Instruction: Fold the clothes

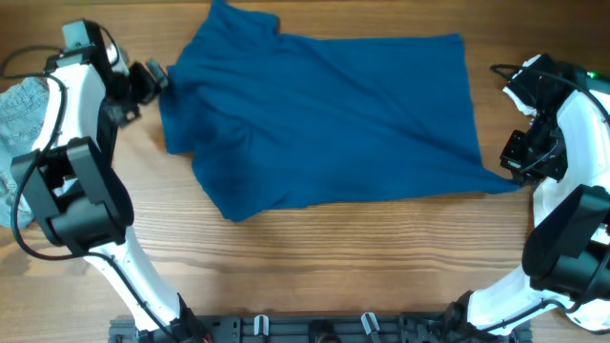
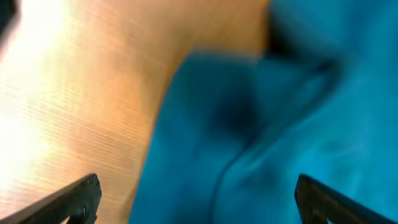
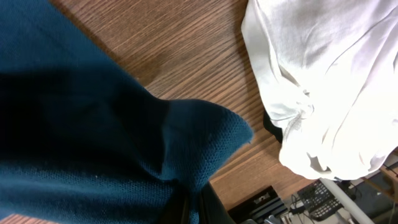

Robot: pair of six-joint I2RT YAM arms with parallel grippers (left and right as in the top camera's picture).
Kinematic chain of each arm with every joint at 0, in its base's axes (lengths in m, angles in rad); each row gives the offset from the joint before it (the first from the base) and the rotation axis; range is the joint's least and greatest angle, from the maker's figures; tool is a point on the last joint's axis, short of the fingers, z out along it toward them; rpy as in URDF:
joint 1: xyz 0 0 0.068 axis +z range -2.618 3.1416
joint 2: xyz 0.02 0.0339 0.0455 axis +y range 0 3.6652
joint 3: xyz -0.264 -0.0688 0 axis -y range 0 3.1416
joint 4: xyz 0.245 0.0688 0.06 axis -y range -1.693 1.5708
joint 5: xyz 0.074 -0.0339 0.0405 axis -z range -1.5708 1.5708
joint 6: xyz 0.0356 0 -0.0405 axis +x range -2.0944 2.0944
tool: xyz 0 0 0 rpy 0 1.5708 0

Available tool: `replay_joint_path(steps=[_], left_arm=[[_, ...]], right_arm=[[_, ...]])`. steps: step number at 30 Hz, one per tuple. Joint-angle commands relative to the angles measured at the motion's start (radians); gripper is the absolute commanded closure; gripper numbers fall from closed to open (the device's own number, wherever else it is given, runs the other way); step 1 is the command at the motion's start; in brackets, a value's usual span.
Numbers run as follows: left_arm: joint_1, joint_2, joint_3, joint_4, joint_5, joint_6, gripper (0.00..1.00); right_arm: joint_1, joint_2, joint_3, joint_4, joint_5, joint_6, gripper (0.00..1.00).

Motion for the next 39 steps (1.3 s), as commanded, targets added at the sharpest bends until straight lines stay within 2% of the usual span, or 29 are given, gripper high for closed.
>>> replay_joint_path(steps=[1,3,7,8,9,10,11,16,22,26,27,28,29,33,39], left_arm=[[-0.003,0.043,-0.057,-0.131,-0.036,0.022,0.02],[-0.01,0.043,-0.145,-0.074,-0.023,0.016,0.05],[-0.031,0.043,-0.248,0.059,0.024,0.016,0.06],[-0.037,0.043,-0.266,0.081,0.028,0.016,0.2],[-0.043,0.043,-0.272,0.086,0.027,0.018,0.55],[-0.048,0.043,-0.273,0.088,0.028,0.017,0.84],[-0.05,0.043,-0.273,0.09,0.028,0.016,0.96],[-0.021,0.035,-0.264,0.077,0.021,0.016,0.96],[0.119,-0.074,-0.18,-0.006,-0.16,-0.071,0.96],[0.181,-0.145,-0.169,0.019,-0.171,-0.085,0.96],[0.181,-0.15,-0.169,0.013,-0.17,-0.085,0.86],[0.174,-0.15,-0.169,-0.01,-0.151,-0.085,0.32],[0.166,-0.149,-0.17,-0.04,-0.116,-0.085,0.22],[0.117,-0.15,-0.17,-0.21,-0.014,-0.084,0.16],[-0.018,-0.15,-0.171,-0.445,-0.101,-0.032,0.18]], right_arm=[[-0.002,-0.023,-0.002,-0.001,0.002,-0.011,0.95],[-0.002,-0.023,-0.002,0.006,-0.021,-0.03,0.96],[-0.002,-0.023,-0.002,0.009,-0.027,-0.029,0.96],[-0.002,-0.023,-0.002,0.008,-0.027,-0.029,0.96],[-0.002,-0.023,-0.002,0.006,-0.027,-0.029,0.96],[-0.002,-0.023,-0.002,0.005,-0.027,-0.029,0.96],[-0.002,-0.023,-0.002,0.005,-0.027,-0.029,0.96],[-0.002,-0.023,-0.002,0.005,-0.027,-0.029,0.96],[-0.002,-0.023,-0.002,0.006,-0.027,-0.029,0.96],[-0.002,-0.023,-0.002,0.006,-0.027,-0.029,0.96],[-0.002,-0.023,-0.002,0.006,-0.027,-0.029,0.96],[-0.002,-0.023,-0.002,0.004,-0.027,-0.029,0.96],[-0.001,-0.023,-0.002,0.002,-0.027,-0.029,0.96],[-0.002,-0.023,-0.002,-0.004,-0.028,-0.029,0.96],[-0.002,-0.023,-0.002,-0.005,-0.027,-0.029,0.96]])
